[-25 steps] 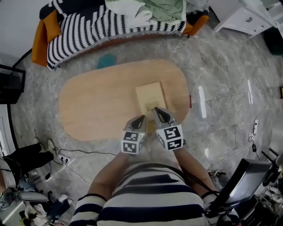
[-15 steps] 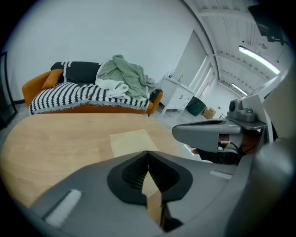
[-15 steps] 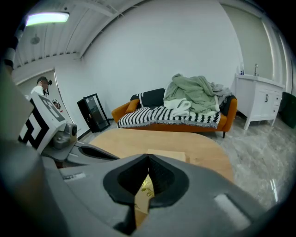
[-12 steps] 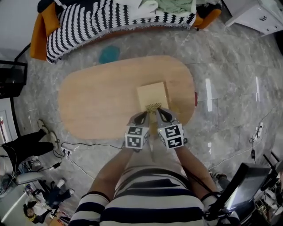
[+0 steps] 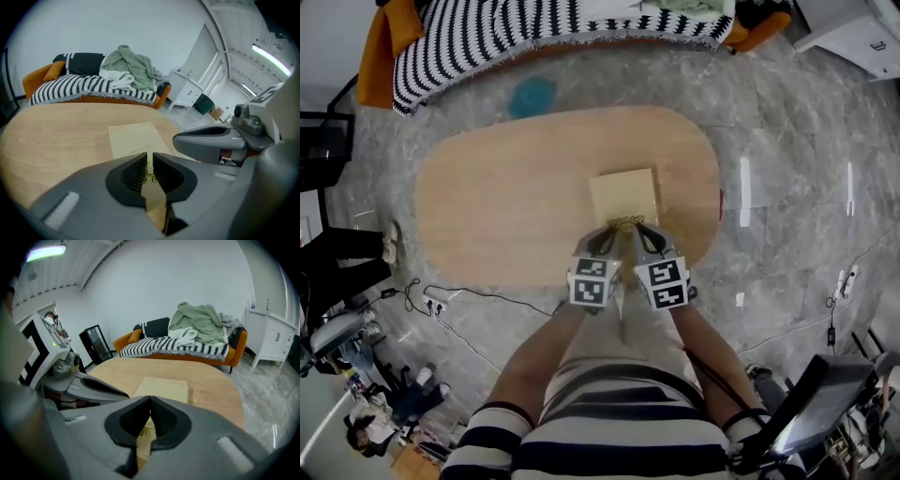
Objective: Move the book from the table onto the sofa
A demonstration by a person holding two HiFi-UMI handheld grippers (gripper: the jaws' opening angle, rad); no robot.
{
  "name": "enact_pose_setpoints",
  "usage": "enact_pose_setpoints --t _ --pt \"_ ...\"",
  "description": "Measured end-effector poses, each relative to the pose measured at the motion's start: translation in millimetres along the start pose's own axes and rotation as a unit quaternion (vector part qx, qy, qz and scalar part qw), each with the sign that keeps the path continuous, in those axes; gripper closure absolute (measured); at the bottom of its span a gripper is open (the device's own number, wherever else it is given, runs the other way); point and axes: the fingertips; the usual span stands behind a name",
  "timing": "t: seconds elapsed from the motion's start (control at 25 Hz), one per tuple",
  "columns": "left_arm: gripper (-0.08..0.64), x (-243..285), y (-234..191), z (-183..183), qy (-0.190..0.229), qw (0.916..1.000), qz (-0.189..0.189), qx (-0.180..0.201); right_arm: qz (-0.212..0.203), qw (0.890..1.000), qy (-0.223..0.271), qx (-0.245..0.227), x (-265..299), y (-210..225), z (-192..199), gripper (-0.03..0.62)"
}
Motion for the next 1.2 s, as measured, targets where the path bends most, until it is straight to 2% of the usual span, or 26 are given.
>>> enact_pose_setpoints --t 0.2,0.28,0.48,0.6,0.72,0.96,1.08,1.2 --pt "0.485 11.9 -10.7 5.5 -0.007 0.9997 -0.006 -0.022 0.002 1.000 -0.009 -0.003 14.4 3.7 6.9 0.592" --pt "0.483 13.9 -15.5 7.8 -0.010 0.9994 -0.009 -0.030 0.003 1.000 -0.013 -0.001 20.0 5.7 9.7 0.557" --pt "0.468 18.7 -27.5 9.8 -0.011 0.9982 -0.021 -0.055 0.010 1.000 -0.014 0.005 30.8 14.4 12.7 0.534" --pt "0.433 22.6 -39.5 10.9 -0.003 0.9963 -0.036 -0.078 0.013 1.000 -0.018 0.006 39.3 20.0 17.4 0.509" --pt "0.376 23.1 -47.3 13.8 0.002 0.9951 -0.041 -0.090 0.014 1.000 -0.021 0.011 44.4 23.3 21.1 0.460" --pt "0.299 34.8 -50.5 17.4 0.005 0.9956 -0.018 -0.091 0.028 0.999 -0.011 0.030 53.4 39.4 25.9 0.336" --pt "0.244 42.3 -51.3 14.4 0.010 0.9946 -0.007 -0.103 0.012 0.999 -0.012 0.037 60.2 42.6 30.6 0.273" --pt "0.224 47.2 -50.9 10.8 0.012 0.9939 -0.001 -0.109 -0.004 0.999 -0.023 0.046 65.9 43.8 37.0 0.238"
Point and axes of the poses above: the fingertips, and each gripper's own axes: x forward along the fingers, y to its right, z out of its underside, and after that the axes turned 13 degrees about -y, right-handed
